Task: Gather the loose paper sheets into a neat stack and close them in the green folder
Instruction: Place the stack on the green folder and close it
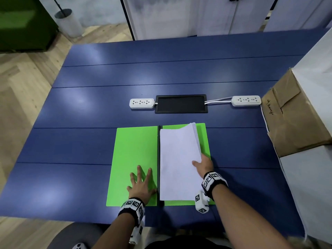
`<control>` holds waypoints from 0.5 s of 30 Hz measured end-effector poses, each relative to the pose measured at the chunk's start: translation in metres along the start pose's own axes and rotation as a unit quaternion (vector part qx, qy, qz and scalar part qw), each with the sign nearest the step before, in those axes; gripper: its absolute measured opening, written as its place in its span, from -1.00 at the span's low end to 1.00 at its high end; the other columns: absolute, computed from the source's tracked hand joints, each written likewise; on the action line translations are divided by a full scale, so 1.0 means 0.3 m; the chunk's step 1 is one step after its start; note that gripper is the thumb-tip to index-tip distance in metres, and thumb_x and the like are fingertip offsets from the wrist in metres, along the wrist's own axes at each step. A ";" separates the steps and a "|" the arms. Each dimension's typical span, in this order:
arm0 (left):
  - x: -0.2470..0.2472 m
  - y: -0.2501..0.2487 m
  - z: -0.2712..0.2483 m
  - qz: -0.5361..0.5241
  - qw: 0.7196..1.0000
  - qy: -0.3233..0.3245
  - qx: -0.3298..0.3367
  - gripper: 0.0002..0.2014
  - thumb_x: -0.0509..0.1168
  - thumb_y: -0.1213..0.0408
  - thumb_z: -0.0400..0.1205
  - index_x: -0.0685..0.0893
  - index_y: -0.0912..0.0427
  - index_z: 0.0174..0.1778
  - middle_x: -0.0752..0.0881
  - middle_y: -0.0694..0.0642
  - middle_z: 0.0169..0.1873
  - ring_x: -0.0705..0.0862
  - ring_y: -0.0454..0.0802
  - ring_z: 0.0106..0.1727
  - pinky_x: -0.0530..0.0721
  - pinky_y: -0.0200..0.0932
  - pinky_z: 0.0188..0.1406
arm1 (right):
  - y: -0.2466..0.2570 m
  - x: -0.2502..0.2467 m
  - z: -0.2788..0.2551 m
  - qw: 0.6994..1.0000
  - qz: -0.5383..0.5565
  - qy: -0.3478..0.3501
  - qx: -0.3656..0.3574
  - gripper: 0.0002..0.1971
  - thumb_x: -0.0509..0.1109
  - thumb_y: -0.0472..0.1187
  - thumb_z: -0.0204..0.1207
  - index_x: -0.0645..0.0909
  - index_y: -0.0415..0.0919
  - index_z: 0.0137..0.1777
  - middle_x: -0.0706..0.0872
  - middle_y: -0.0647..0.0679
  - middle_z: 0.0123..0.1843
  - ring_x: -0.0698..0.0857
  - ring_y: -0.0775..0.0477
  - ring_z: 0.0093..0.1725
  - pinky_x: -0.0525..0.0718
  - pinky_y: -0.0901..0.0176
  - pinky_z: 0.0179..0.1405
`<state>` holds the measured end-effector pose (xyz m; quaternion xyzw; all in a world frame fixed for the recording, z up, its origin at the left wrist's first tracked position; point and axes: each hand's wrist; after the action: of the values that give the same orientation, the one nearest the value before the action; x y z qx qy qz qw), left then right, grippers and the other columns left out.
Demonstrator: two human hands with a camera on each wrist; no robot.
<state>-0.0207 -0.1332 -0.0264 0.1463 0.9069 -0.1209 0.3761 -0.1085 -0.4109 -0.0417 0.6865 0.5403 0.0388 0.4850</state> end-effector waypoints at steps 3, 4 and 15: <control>-0.005 -0.001 -0.002 0.002 1.000 -0.005 0.003 -0.02 0.34 -0.22 0.61 -0.26 -0.36 0.74 -0.54 0.07 0.71 -0.30 0.47 0.75 0.23 0.65 0.55 | 0.006 -0.004 -0.006 0.999 -0.016 -0.019 0.027 -0.67 0.48 -0.29 0.52 0.63 -0.24 0.27 0.79 -0.16 0.24 0.76 -0.26 0.23 0.67 0.04 0.22; -0.005 0.001 -0.002 0.002 1.000 -0.007 0.005 -0.02 0.34 -0.23 0.61 -0.25 -0.35 0.74 -0.53 0.08 0.72 -0.29 0.47 0.75 0.24 0.64 0.56 | 0.007 -0.007 -0.010 0.999 -0.016 -0.032 0.037 -0.63 0.49 -0.28 0.49 0.59 -0.23 0.30 0.77 -0.16 0.26 0.75 -0.28 0.23 0.68 0.02 0.22; -0.077 0.203 -0.016 -0.199 0.939 -0.150 -0.238 -0.03 0.64 0.08 0.42 0.31 0.28 0.67 0.30 0.42 0.62 0.35 0.48 0.59 0.46 0.36 0.51 | -0.140 -0.089 -0.142 0.996 -0.020 -0.091 0.015 -0.43 0.43 -0.22 0.57 0.45 -0.19 0.59 0.49 -0.16 0.54 0.58 -0.24 0.46 0.56 -0.10 0.46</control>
<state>0.0135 -0.0791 -0.0132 -0.1507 0.8529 0.0057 0.4999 -0.1735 -0.4075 -0.0364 0.6838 0.5080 -0.0416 0.5221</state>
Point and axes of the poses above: each hand's wrist, its own z-axis towards the middle knuckle, its own x-axis out of the palm, y = z × x
